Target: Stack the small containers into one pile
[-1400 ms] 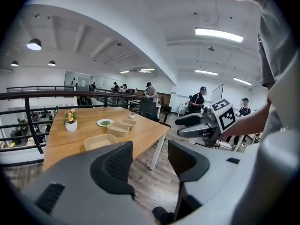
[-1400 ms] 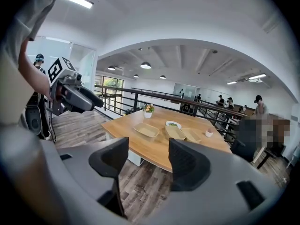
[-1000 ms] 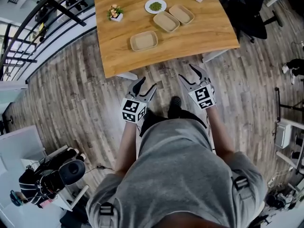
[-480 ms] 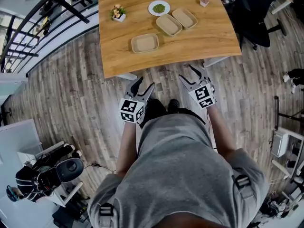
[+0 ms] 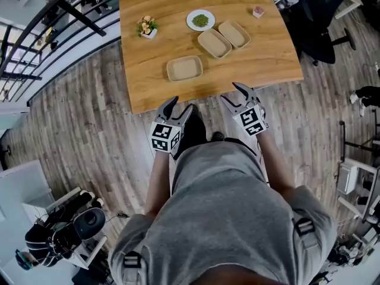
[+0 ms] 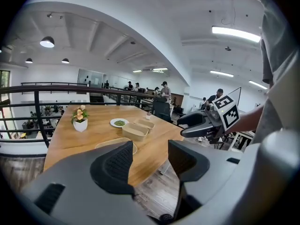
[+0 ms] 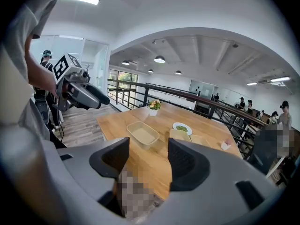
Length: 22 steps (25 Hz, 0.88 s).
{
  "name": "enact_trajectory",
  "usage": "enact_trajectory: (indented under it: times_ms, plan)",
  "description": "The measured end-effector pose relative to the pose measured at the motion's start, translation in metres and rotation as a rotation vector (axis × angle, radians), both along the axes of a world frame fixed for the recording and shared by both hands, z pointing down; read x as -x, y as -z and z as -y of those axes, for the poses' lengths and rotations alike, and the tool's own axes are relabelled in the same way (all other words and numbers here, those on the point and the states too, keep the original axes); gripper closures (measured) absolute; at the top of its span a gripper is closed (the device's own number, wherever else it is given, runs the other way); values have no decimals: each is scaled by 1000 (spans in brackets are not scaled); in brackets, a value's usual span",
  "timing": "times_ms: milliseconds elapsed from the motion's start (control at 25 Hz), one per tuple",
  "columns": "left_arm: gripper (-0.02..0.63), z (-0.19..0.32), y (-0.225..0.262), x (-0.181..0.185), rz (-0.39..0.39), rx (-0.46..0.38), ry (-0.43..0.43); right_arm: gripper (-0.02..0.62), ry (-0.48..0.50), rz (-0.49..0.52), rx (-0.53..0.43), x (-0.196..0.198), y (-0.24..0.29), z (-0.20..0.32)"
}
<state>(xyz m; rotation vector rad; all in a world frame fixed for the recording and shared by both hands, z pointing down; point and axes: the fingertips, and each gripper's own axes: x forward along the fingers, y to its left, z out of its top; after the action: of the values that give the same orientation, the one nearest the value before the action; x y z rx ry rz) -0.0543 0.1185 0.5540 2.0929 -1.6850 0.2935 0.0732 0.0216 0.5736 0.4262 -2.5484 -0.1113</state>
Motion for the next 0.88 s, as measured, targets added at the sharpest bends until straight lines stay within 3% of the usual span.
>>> enact_trajectory:
  times_ms: [400,640,880]
  plan:
    - [357,50,-7,55,-11,19,-43,330,45,-34,-15,79,1,36]
    - [357,65,-21,77,-24,49,-66,330,55,-90,25,97,-24,40]
    - [357,78,-39,94,12,93,-136,342,61,-148,-45,106,-32,58]
